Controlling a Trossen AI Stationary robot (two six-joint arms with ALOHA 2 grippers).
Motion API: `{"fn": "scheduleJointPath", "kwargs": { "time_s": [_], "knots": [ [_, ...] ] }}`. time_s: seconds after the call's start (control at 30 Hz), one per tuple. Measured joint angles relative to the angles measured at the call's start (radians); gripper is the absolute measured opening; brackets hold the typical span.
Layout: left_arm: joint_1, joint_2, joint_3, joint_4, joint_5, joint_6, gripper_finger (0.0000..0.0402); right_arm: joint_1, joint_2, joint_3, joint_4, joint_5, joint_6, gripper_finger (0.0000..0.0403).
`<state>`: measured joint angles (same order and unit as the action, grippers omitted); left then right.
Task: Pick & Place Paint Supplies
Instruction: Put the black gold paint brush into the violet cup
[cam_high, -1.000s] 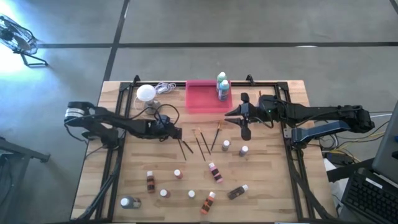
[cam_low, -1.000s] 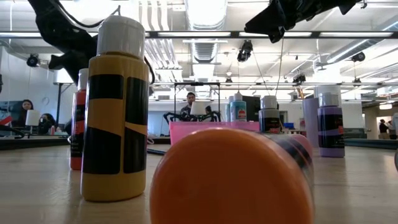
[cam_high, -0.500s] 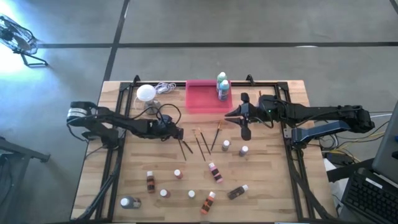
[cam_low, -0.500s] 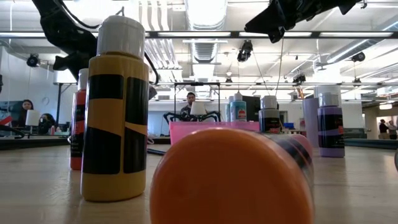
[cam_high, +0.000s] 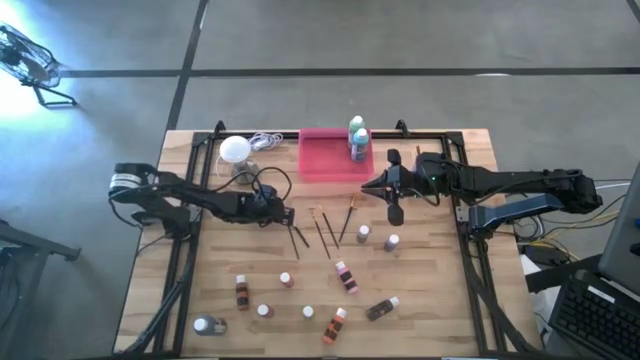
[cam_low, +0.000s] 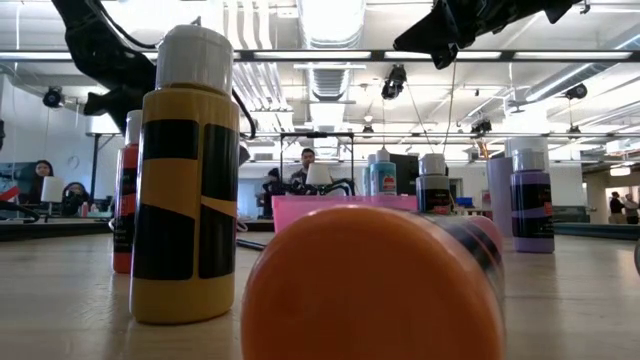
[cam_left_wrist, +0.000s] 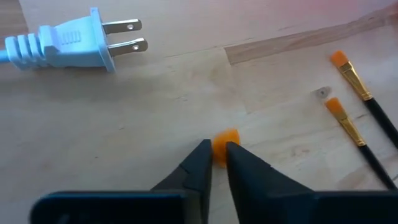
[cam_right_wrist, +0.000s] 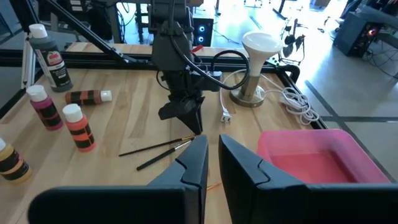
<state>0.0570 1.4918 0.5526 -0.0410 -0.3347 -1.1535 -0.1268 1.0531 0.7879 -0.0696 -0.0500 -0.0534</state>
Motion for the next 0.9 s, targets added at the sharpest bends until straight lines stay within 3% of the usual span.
{"fn": "scheduleJointPath", "kwargs": {
  "time_s": [0.17, 0.5, 0.9],
  "knots": [
    [0.000, 0.001, -0.001, 0.002, -0.021, 0.040, 0.0006, 0.000, 0.000, 0.000, 0.000, 0.000, 0.000, 0.0049],
    [0.001, -0.023, -0.001, 0.004, 0.005, 0.104, 0.0003, 0.000, 0.000, 0.000, 0.000, 0.000, 0.000, 0.0075],
    [0.002, -0.200, 0.003, 0.005, 0.004, 0.226, 0.0001, 0.000, 0.000, -0.001, 0.000, 0.000, 0.003, 0.0096]
  ]
}}
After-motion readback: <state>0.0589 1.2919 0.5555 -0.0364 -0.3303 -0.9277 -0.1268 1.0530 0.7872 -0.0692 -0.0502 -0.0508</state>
